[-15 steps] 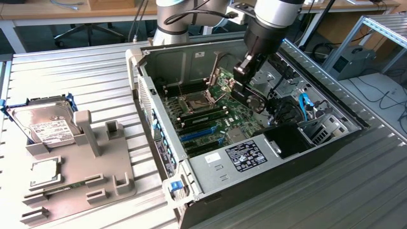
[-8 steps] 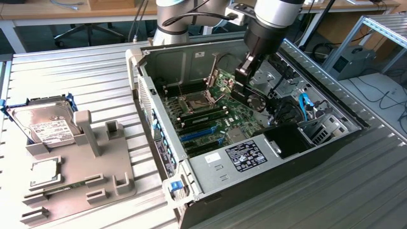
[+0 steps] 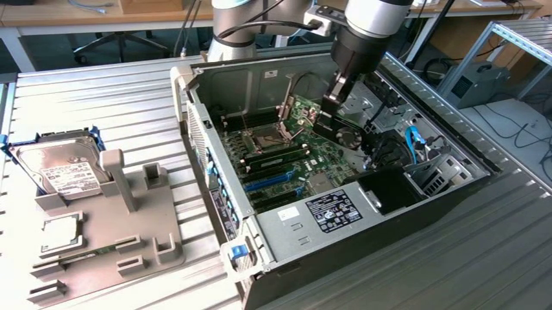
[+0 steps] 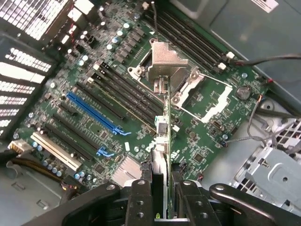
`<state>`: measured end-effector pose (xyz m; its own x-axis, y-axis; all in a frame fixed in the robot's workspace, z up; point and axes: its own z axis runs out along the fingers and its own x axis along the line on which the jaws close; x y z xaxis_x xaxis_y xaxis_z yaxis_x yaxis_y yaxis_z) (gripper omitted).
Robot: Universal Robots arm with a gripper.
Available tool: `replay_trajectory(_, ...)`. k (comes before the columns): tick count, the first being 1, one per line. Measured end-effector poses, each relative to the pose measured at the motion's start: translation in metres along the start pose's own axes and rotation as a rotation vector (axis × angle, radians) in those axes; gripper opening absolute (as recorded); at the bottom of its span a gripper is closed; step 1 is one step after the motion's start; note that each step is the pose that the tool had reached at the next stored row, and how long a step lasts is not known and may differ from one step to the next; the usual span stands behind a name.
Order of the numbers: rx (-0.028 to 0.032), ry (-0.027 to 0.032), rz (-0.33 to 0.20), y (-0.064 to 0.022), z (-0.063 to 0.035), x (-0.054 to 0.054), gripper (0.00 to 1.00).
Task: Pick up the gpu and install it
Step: 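Insert the gpu into the slot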
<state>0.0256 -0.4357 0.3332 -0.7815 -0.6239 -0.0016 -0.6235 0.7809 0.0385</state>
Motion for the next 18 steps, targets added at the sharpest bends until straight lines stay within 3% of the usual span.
replay_trajectory(18,-0.0003,0.0066,-0.173,0.0000,0.0000,0.0000,0.26)
